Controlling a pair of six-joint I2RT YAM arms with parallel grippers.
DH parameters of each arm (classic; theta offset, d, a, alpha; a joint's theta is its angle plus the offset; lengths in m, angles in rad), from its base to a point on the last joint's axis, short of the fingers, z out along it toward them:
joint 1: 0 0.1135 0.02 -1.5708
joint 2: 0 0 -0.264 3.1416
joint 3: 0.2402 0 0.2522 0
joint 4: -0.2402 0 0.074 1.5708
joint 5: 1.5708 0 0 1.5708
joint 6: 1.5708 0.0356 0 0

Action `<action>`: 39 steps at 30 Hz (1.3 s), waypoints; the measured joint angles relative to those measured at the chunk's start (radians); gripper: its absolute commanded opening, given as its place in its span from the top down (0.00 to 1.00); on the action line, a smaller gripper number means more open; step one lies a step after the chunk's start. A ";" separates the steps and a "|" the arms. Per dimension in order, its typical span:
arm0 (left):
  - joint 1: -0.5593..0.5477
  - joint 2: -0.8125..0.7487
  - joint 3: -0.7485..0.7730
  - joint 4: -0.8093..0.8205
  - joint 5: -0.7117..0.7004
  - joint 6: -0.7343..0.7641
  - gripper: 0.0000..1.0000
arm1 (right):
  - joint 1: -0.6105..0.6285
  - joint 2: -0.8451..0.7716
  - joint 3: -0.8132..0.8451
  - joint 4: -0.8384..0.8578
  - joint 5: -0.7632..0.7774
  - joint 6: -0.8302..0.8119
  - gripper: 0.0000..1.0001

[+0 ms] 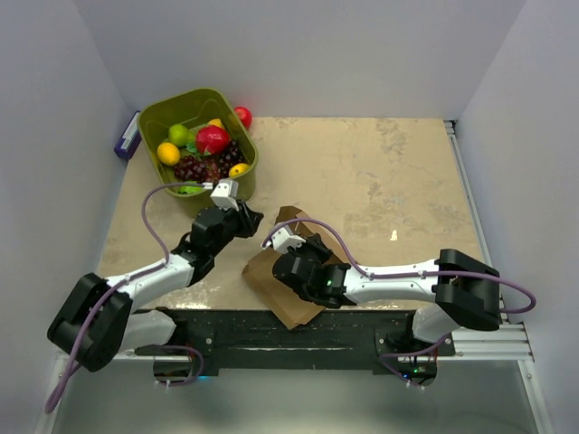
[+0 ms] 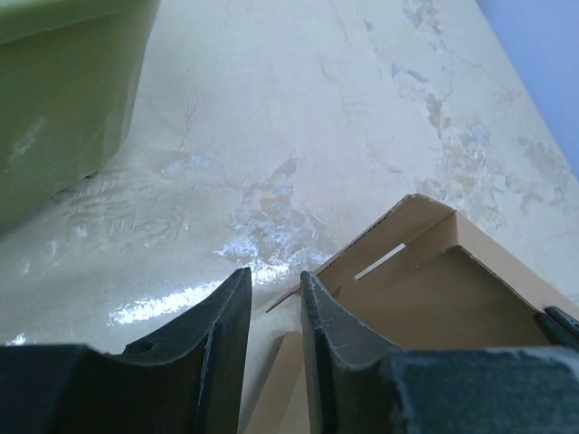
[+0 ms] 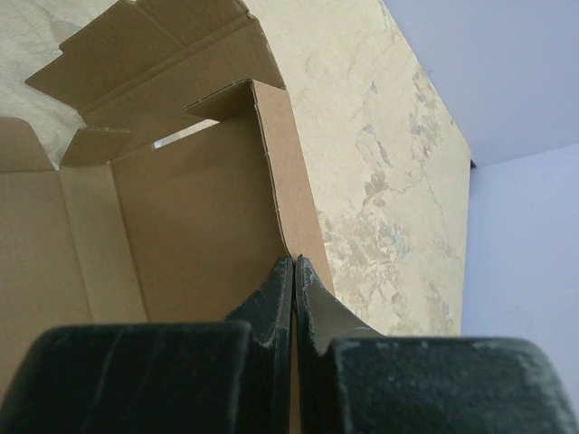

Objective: Fold the paper box

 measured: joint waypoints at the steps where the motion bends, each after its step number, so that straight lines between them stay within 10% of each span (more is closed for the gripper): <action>1: 0.001 0.023 0.011 0.002 0.007 0.007 0.69 | 0.000 0.000 -0.001 0.001 0.000 0.000 1.00; 39: 0.005 0.380 0.040 0.391 0.405 0.119 0.71 | 0.000 -0.004 -0.006 0.011 -0.002 -0.008 1.00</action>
